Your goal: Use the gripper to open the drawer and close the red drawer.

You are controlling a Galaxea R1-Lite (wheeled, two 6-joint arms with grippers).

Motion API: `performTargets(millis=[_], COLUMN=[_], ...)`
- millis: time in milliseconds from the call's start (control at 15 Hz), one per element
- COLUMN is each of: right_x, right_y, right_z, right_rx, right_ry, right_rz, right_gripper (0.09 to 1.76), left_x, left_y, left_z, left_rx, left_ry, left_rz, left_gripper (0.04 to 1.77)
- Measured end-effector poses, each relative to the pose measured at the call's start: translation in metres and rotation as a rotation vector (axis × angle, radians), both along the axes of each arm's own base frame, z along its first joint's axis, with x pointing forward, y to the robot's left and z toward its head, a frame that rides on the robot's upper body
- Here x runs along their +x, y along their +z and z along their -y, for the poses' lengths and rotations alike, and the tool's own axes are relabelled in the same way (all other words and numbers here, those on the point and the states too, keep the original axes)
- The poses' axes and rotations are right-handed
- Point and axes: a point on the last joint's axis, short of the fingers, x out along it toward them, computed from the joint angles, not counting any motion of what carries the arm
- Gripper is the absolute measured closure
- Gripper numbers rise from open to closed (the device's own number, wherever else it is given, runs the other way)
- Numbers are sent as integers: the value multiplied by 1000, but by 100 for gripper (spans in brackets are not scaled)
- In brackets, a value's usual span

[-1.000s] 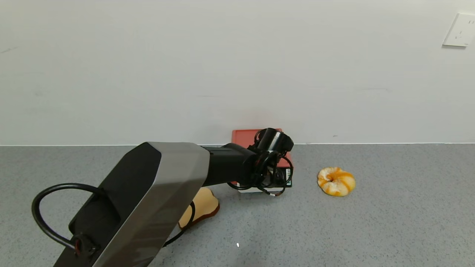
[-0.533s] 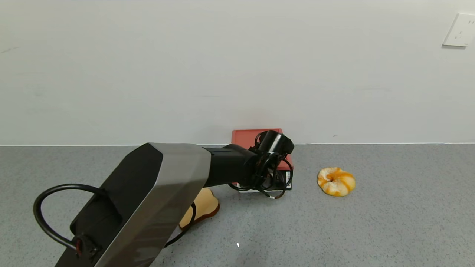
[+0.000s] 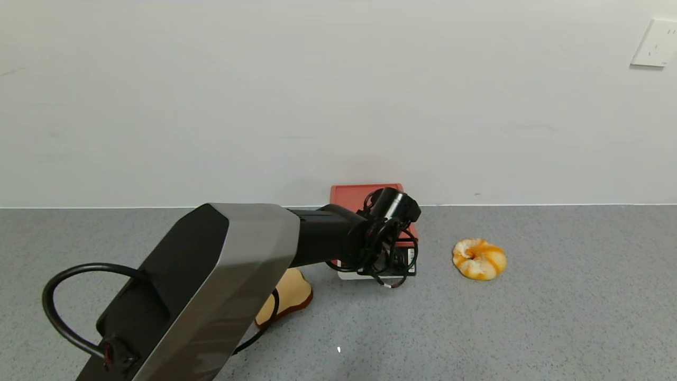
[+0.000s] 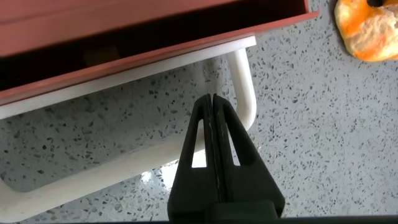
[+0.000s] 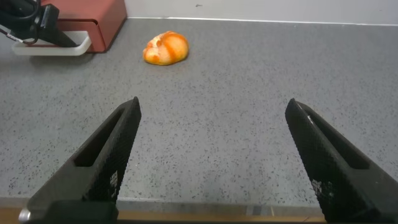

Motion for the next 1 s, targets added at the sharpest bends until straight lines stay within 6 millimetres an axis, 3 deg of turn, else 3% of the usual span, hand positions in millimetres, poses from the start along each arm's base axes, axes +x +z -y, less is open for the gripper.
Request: performTargets(millis=[1000], right_x=[0], right_y=[0], right_z=[0], right_rx=[0], right_ry=[0], right_rz=[1], right_gripper=[14], left_x=[-21], left_y=[-1], left_z=[4], left_rx=[38], left_ry=[21], left_rz=[-107], left_gripper=[170])
